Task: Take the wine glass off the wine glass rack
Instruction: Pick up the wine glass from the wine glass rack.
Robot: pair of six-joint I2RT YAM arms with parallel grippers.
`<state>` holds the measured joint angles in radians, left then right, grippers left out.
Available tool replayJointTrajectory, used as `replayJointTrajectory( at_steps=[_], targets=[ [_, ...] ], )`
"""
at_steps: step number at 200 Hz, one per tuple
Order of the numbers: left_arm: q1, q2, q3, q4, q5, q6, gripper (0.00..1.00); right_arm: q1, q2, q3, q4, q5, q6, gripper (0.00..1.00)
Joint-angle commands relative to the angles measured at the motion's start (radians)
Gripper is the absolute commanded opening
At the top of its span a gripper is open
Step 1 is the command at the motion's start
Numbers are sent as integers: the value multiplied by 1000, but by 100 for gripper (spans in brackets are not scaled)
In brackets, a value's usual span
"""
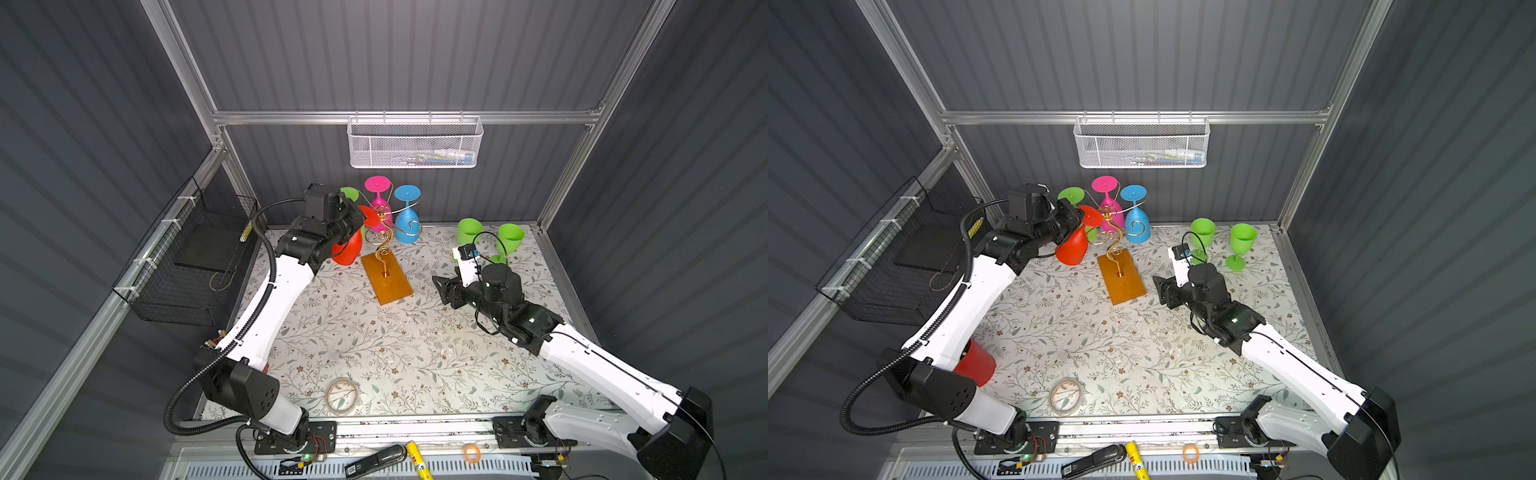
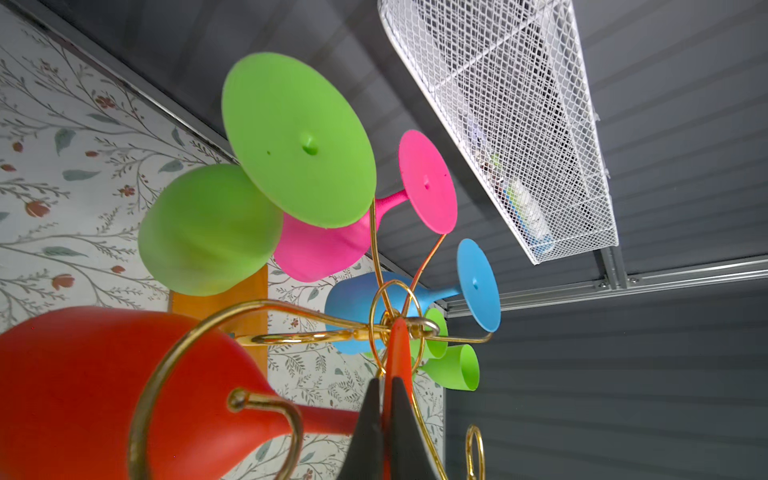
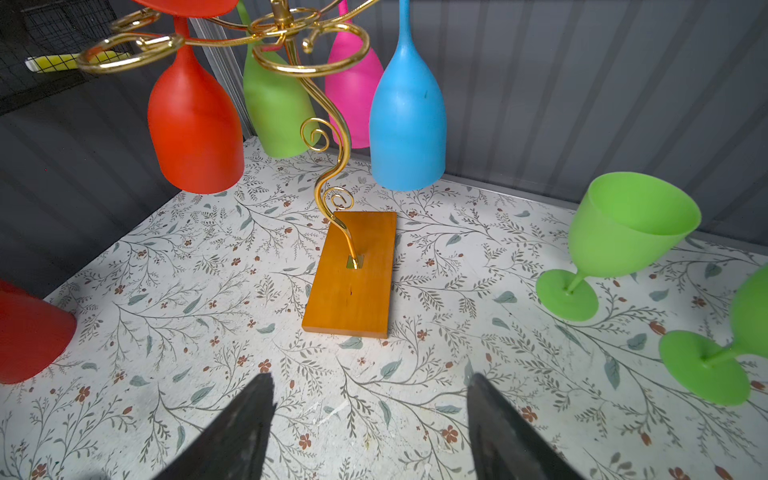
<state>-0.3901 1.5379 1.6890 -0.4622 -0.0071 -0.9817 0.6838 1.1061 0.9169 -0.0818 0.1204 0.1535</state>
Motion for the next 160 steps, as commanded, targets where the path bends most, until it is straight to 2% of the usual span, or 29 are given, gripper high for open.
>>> replayJointTrajectory(
  at_steps=[1, 124, 160],
  targets=[
    [13, -44, -22, 62, 38, -48, 0, 10, -13, 37, -15, 6, 3, 74],
    [19, -148, -73, 107, 105, -109, 0, 28, -12, 63, -42, 12, 7, 75],
    [22, -197, -107, 92, 95, -100, 0, 35, -19, 63, -52, 20, 12, 75]
  ],
)
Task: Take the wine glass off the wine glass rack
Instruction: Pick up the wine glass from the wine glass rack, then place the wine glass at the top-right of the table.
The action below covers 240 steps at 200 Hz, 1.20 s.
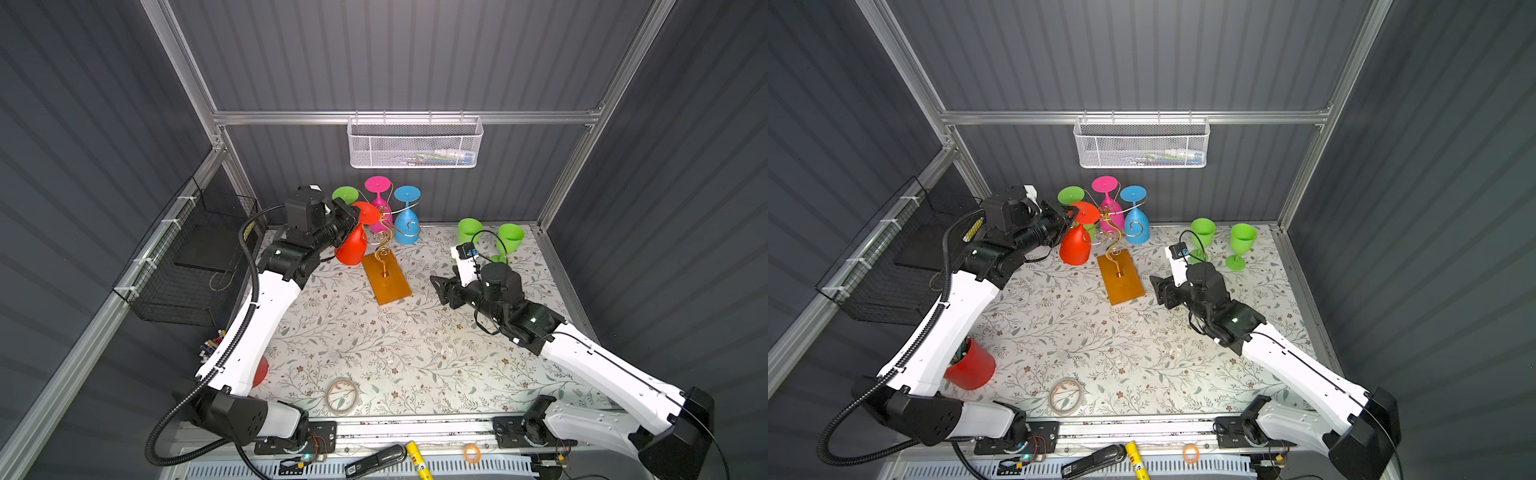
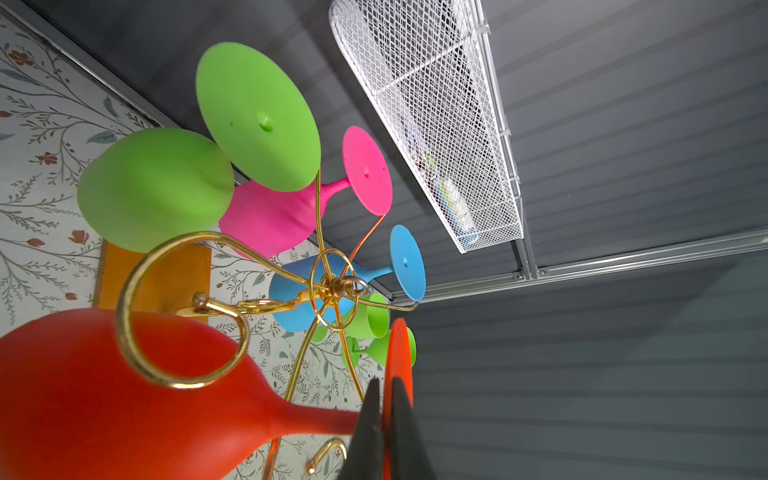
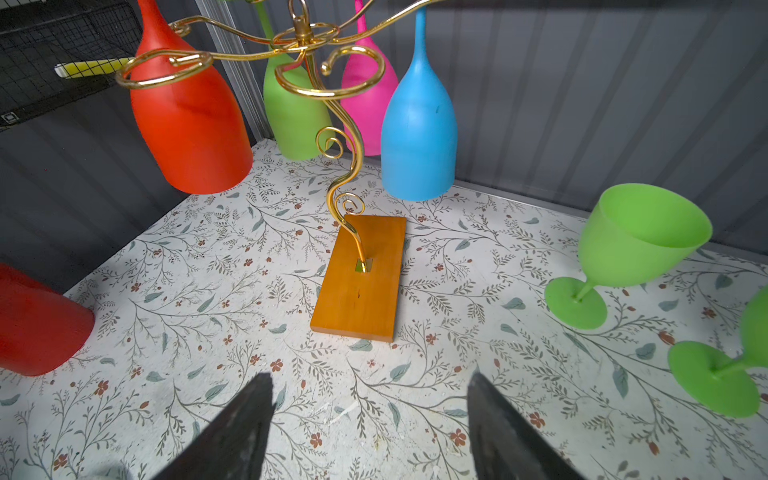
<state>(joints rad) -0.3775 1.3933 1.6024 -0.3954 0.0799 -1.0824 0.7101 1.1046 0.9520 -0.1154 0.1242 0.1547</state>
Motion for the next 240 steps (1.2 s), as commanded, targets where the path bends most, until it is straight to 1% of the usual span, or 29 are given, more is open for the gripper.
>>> replayJointTrajectory(
  at_steps=[1, 75, 100, 135, 139, 149, 167, 192, 197, 213, 228, 240],
  targets=[
    [9, -54, -22, 25, 8, 1, 0, 9, -17, 28, -18, 17, 11, 75],
    [11, -107, -77, 13, 24, 1, 0, 21, -38, 27, -35, 32, 25, 74],
    [11, -136, -104, 11, 49, 4, 0, 21, -44, 28, -49, 28, 38, 75],
    [11, -214, -179, -5, 101, 8, 0, 21, -69, 21, -80, 27, 62, 75],
    [11, -226, -221, -6, 108, 9, 0, 20, -72, 20, -85, 27, 64, 75],
    [10, -256, -252, -5, 123, 19, 0, 20, -82, 17, -98, 30, 70, 75],
    [9, -296, -287, -16, 183, 64, 0, 20, -96, 14, -122, 40, 82, 75],
    [9, -353, -341, -37, 242, 161, 0, 21, -113, 18, -182, 68, 120, 74],
    [8, -367, -360, -20, 292, 184, 0, 21, -117, 18, -194, 76, 129, 74],
    [4, -391, -397, -20, 354, 254, 0, 18, -126, 20, -243, 98, 162, 74],
    [-19, -394, -431, -12, 434, 321, 0, 8, -128, 31, -307, 116, 195, 75],
    [-59, -393, -463, 9, 480, 378, 0, -9, -128, 40, -350, 117, 219, 74]
  ],
)
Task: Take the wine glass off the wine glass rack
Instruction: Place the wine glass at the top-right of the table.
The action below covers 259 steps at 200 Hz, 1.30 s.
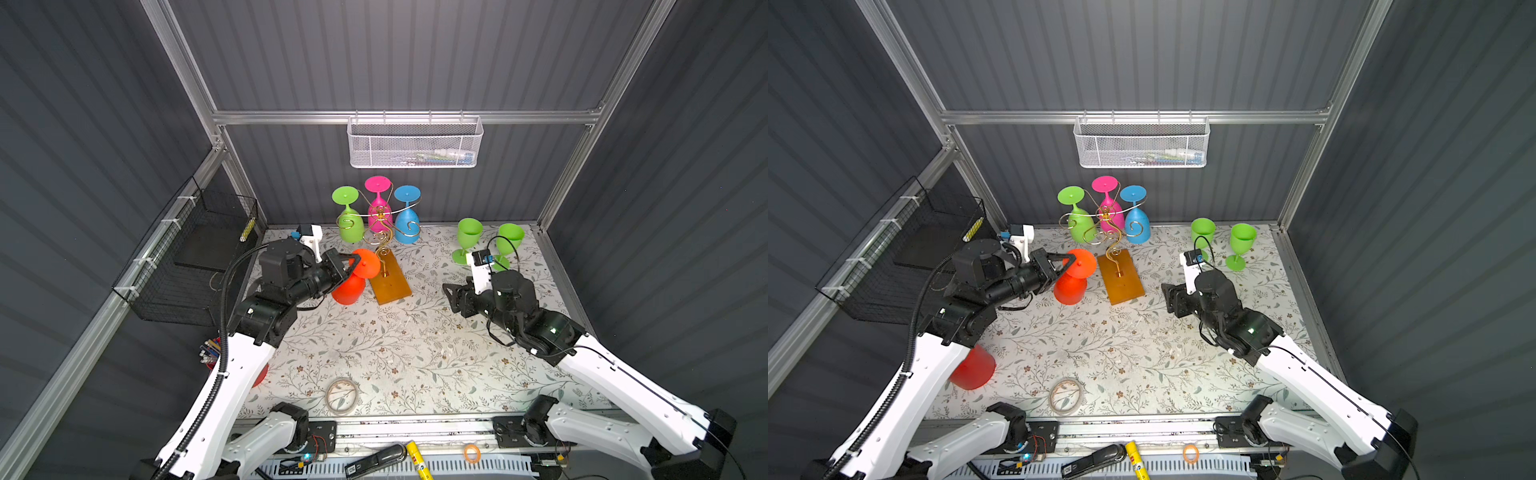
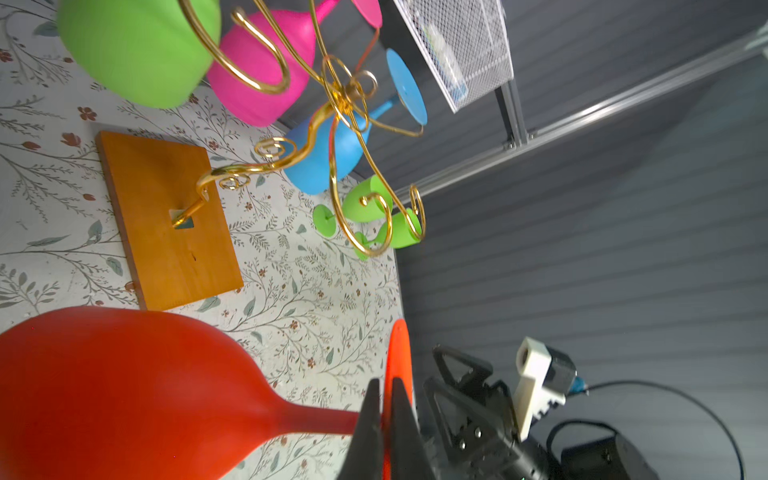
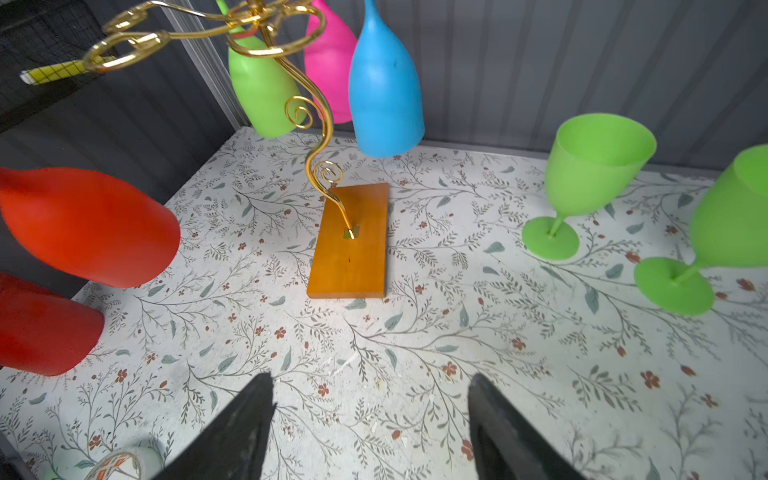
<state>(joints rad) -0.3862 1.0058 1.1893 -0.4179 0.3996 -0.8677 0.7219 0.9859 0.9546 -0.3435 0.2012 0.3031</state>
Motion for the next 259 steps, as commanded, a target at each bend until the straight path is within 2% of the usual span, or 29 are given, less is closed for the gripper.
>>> replayJointTrajectory(
  at_steps=[1, 27, 62, 108, 122, 154, 179, 208, 259],
  targets=[
    [-54, -6, -52, 31, 160, 169, 0, -22, -10, 38, -124, 40, 73, 74],
    [-195, 14, -62, 10, 140, 310, 0, -96, -20, 41, -188, -2, 134, 74],
    [-353, 58, -54, 1, 90, 475, 0, -225, -79, -6, -206, -122, 215, 73],
    [-560, 184, 31, 8, 3, 663, 0, -371, -116, 0, -259, -208, 287, 74],
    [-636, 224, 75, -1, -61, 743, 0, -415, -123, 5, -263, -242, 305, 74],
    [-811, 333, 176, -30, -293, 940, 0, -506, -136, 23, -294, -295, 347, 74],
    [-903, 420, 258, -22, -464, 1081, 0, -571, -146, 44, -341, -306, 371, 74],
    [-966, 502, 287, 36, -613, 1237, 0, -674, -153, 81, -380, -354, 372, 74],
    [-1030, 606, 241, 208, -886, 1516, 0, -814, -136, 157, -420, -468, 345, 74]
  ],
)
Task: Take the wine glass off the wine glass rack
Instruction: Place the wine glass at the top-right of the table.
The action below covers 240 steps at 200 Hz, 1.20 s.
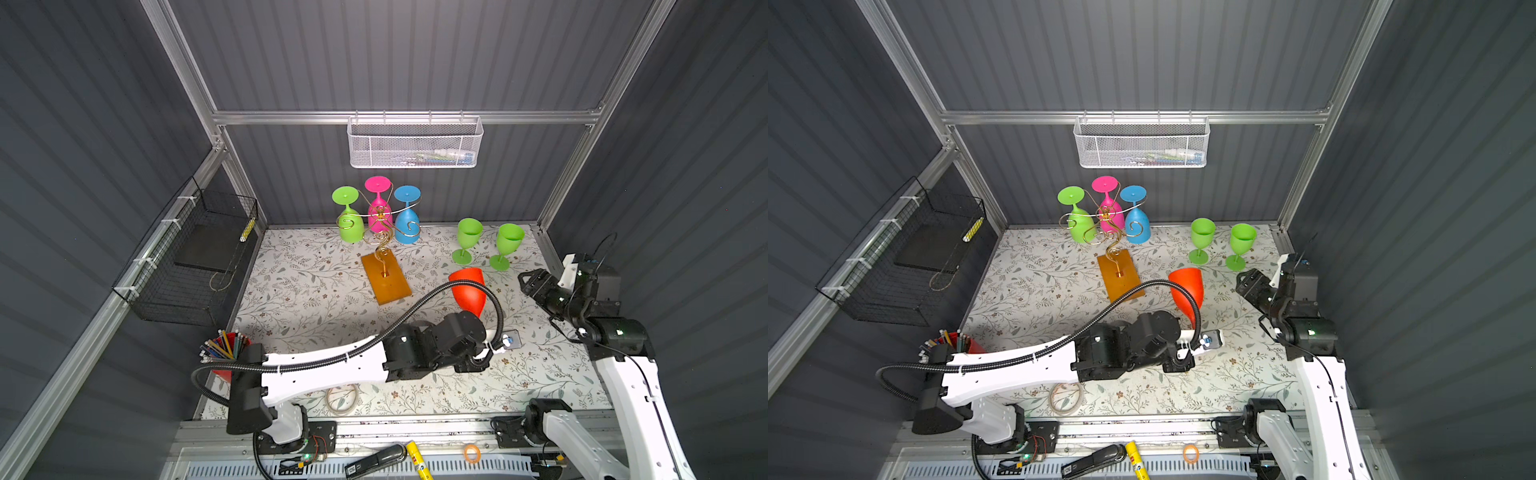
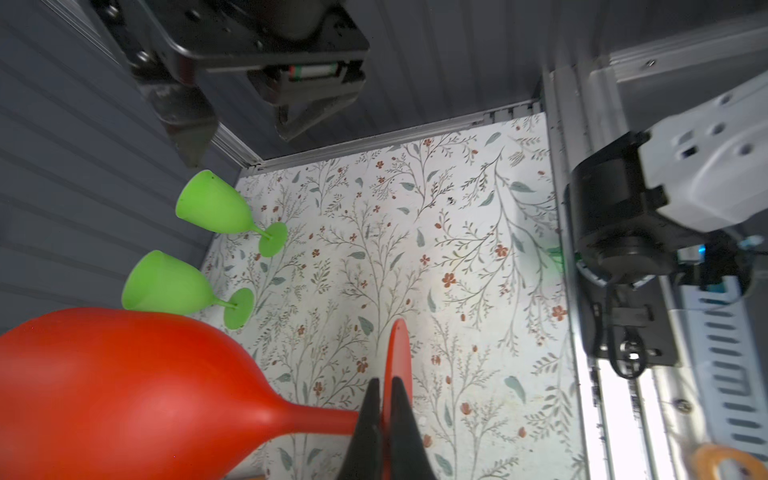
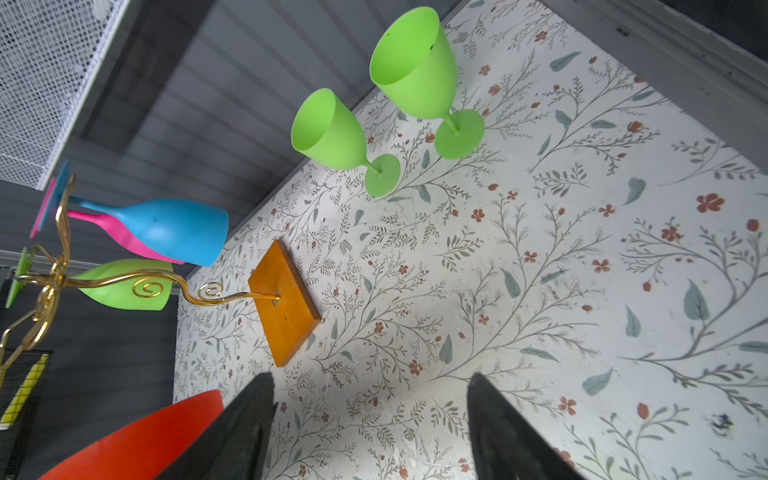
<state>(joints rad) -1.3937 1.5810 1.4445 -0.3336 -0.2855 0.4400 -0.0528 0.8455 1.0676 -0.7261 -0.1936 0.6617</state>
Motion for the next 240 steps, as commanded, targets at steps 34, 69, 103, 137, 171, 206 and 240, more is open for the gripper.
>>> replayJointTrajectory(
  at_steps=[34, 69, 103, 137, 171, 206, 240],
  targets=[
    [-31, 100, -135, 355, -389, 400, 0, -65, 20, 97, -51, -96, -29, 73],
    [-31, 174, -251, 659, -510, 623, 0, -65, 61, 177, -94, -105, -63, 71],
    [-31, 257, -350, 1016, -557, 845, 0, -52, 78, 227, -116, -133, -104, 68],
    [-31, 392, -397, 1428, -575, 1105, 0, 49, 112, 274, -166, -90, -148, 65],
    [-29, 474, -411, 1619, -571, 1217, 0, 214, 176, 354, -242, 39, -190, 64],
    [-15, 510, -419, 1698, -583, 1245, 0, 321, 253, 432, -316, 151, -231, 62],
    [2, 528, -429, 1737, -591, 1258, 0, 408, 337, 501, -378, 258, -257, 57]
  ],
)
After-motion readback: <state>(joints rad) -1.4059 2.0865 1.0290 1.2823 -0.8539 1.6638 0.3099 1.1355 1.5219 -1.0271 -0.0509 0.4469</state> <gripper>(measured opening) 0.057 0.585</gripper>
